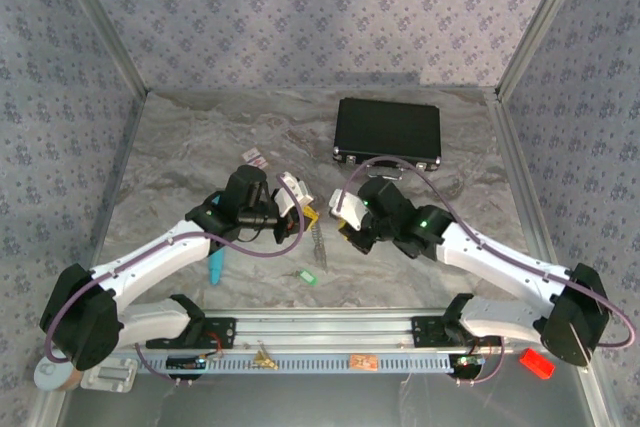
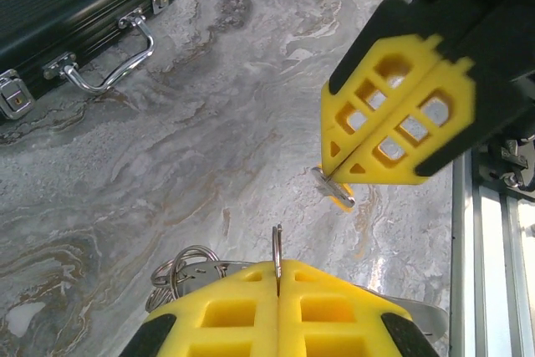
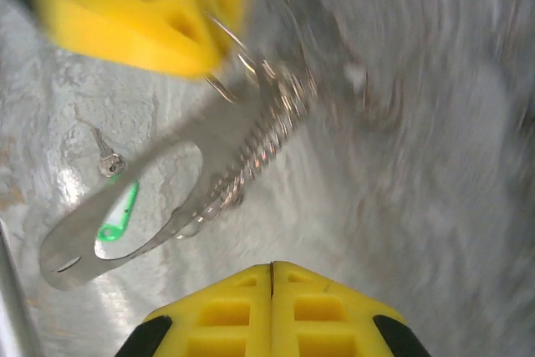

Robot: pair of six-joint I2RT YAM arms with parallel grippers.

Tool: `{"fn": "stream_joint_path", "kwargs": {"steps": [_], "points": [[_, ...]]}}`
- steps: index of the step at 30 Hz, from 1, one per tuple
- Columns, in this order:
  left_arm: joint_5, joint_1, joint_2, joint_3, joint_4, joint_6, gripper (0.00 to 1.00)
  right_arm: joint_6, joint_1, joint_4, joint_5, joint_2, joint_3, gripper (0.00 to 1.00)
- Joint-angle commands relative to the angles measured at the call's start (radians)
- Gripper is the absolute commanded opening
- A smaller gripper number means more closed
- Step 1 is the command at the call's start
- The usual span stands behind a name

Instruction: Put the keys on the keyring

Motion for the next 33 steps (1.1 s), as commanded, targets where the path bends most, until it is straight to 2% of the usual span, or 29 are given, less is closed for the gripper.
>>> {"fn": "stream_joint_path", "kwargs": {"steps": [1,6,14,26,33], "points": [[-0.011,0.003,-0.015,0.022,0.005,0.010,0.00,0.481,-0.006,-0.145,0.080,0.046,-0.005,0.00],[-0.020,0.003,-0.017,0.017,0.002,0.018,0.00,0.564,-0.054,-0.175,0.080,0.131,-0.025,0.00],[-0.034,0.004,-0.021,-0.002,0.027,0.011,0.00,0.521,-0.154,-0.154,0.023,0.291,-0.001,0.00],[-0.034,0.003,-0.017,-0.002,0.037,0.012,0.00,0.481,-0.204,-0.089,-0.010,0.433,0.053,0.00],[-0.034,0.002,-0.015,0.002,0.036,0.016,0.00,0.483,-0.204,-0.085,-0.013,0.432,0.051,0.14]]}}
